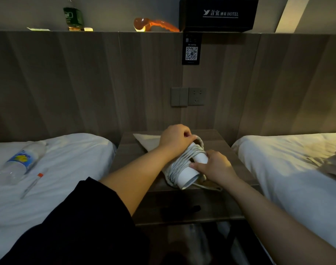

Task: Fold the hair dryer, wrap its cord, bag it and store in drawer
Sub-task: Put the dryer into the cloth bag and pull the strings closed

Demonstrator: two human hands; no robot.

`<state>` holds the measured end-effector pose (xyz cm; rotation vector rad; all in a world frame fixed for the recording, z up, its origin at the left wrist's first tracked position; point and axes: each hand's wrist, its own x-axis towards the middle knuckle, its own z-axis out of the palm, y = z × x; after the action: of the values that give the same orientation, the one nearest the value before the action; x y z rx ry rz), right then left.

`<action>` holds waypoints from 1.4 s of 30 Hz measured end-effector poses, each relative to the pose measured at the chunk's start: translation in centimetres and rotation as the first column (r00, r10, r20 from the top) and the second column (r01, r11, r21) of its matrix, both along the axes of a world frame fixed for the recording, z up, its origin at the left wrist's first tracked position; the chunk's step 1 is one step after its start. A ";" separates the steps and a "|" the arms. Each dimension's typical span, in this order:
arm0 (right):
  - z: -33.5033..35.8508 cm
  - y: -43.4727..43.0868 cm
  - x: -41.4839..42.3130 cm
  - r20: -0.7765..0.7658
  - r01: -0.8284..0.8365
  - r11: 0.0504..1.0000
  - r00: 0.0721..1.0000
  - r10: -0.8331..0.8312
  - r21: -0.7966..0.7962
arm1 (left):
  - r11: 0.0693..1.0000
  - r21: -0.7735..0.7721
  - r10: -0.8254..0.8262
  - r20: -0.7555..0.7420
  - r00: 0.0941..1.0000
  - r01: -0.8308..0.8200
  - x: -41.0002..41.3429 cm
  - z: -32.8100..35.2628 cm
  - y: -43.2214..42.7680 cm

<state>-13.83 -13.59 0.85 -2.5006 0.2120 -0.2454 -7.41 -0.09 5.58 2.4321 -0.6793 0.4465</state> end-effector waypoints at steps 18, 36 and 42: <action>-0.8 -0.7 0.3 -0.246 0.296 0.445 0.954 -0.168 0.845 | 0.991 0.028 0.128 0.011 0.992 -0.128 -2.4 -4.0 3.3; -0.4 0.2 1.2 -0.310 0.326 0.081 0.938 -0.157 0.942 | 0.982 0.188 0.005 -0.003 1.000 -0.004 -3.8 -6.0 4.7; -0.2 1.8 1.5 -0.274 0.261 -0.135 0.958 -0.085 0.956 | 1.000 0.018 0.017 -0.146 0.989 -0.015 -4.0 -7.1 4.8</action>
<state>-12.32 -11.83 0.63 -0.8059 0.5501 0.0300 -11.42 4.68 -1.53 2.4591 -0.6033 0.2662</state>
